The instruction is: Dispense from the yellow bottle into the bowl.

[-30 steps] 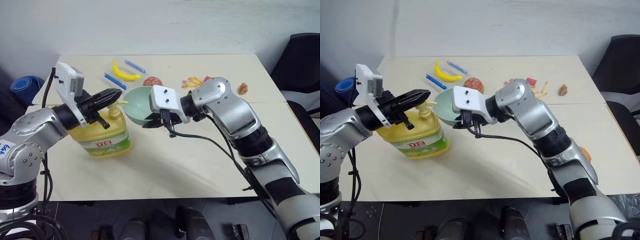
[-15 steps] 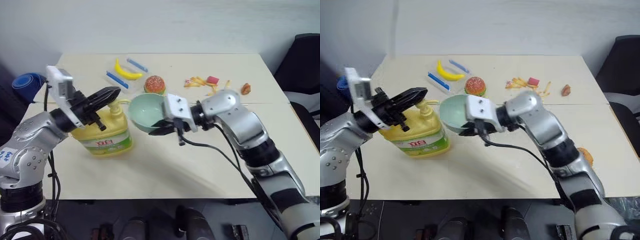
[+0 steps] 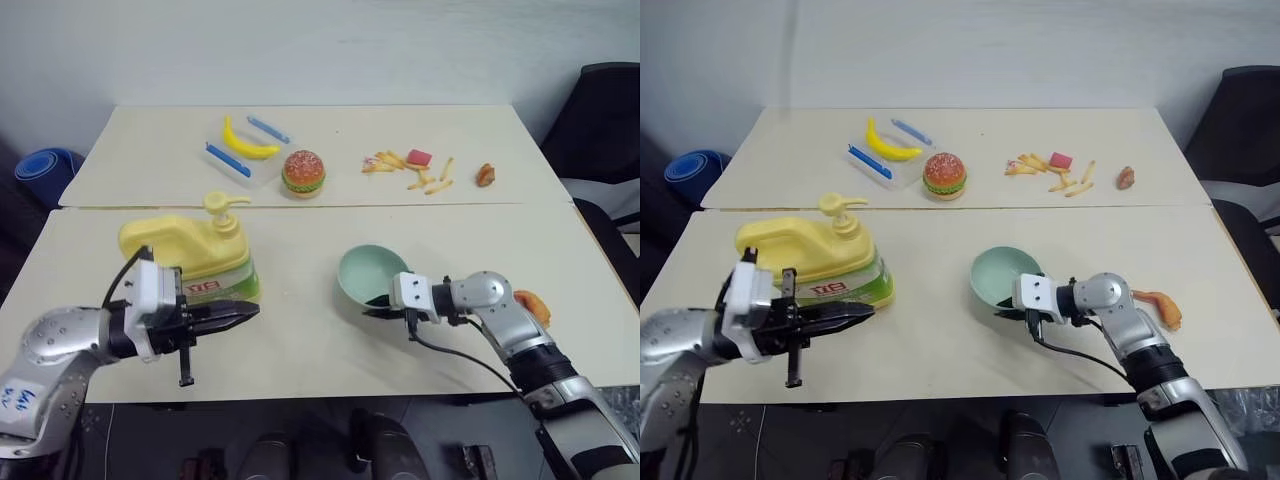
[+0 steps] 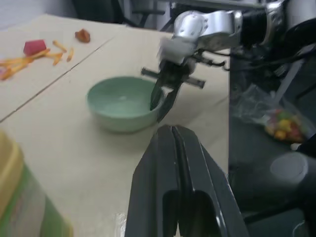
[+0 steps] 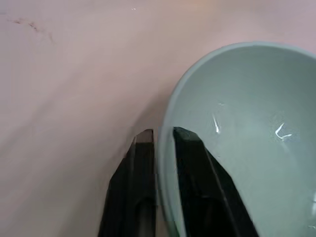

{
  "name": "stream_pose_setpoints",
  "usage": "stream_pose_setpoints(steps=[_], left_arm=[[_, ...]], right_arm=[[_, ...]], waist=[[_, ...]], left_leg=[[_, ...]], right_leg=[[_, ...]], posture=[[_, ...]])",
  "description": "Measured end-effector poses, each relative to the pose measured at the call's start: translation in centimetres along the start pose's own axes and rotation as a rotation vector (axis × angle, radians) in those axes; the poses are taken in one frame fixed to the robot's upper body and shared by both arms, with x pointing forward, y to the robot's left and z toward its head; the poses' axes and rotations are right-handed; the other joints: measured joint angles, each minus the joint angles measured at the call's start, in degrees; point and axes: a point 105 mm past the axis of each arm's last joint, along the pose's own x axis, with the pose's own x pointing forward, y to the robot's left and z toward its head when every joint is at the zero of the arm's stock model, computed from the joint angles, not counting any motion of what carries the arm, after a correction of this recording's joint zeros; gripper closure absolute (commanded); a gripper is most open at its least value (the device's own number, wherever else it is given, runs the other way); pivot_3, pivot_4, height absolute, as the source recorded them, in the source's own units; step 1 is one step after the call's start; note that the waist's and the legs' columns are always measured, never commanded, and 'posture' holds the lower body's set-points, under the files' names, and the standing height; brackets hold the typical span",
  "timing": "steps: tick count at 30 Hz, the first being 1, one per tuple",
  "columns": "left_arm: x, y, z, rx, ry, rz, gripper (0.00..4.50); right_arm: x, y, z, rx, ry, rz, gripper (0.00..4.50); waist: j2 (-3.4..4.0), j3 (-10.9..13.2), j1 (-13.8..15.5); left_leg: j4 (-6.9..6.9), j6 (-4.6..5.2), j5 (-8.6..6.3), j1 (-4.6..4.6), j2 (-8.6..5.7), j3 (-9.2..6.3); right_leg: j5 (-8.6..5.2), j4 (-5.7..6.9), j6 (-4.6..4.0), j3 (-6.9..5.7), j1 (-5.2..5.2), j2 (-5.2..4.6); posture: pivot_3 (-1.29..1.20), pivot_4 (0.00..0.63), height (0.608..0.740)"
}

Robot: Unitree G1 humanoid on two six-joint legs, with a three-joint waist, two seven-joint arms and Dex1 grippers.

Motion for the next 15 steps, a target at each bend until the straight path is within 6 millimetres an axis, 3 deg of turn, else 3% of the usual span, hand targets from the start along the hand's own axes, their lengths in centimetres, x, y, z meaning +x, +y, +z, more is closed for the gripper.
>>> stream_pose_setpoints(steps=[5, 8, 10, 15], left_arm=[[-1.6, -1.2, -3.4, -0.046, 0.085, 0.049, 2.27], [-3.2, -0.4, -4.9, -0.041, 0.073, 0.181, 1.31], [-4.5, 0.4, -5.9, -0.005, 0.072, 0.3, 0.65], [-6.0, 0.8, -7.4, 0.084, 0.13, 0.44, 0.65]], right_arm=[[-3.6, 1.8, 1.9, -0.008, -0.138, -0.096, 1.09], [-7.0, 3.5, 2.2, 0.08, -0.248, -0.215, 0.05], [-8.9, 5.7, 0.8, 0.171, -0.218, -0.233, 0.0], [-12.0, 6.5, -0.2, 0.165, -0.171, -0.396, 0.0]], waist=[[0.06, 0.03, 0.7], [0.06, 0.01, 1.71], [0.08, 0.03, 2.09], [0.04, 0.02, 1.49]], left_leg=[[0.02, 0.32, -0.18, -0.02, -0.12, -0.08], [0.03, 0.44, -0.41, 0.01, -0.08, -0.13], [0.03, 0.55, -0.47, -0.02, -0.1, -0.12], [0.02, 0.84, -0.68, 0.0, -0.08, 0.16]], right_leg=[[0.03, -0.3, 0.05, -0.07, 0.11, -0.24], [0.03, -0.45, 0.06, -0.11, 0.21, -0.26], [0.03, -0.5, 0.06, -0.11, 0.2, -0.31], [0.07, -0.46, 0.12, 0.12, 0.29, -0.32]], posture=[[0.0, 0.15, 0.74], [0.0, 0.15, 0.74], [0.0, 0.15, 0.74], [0.0, 0.15, 0.74]])
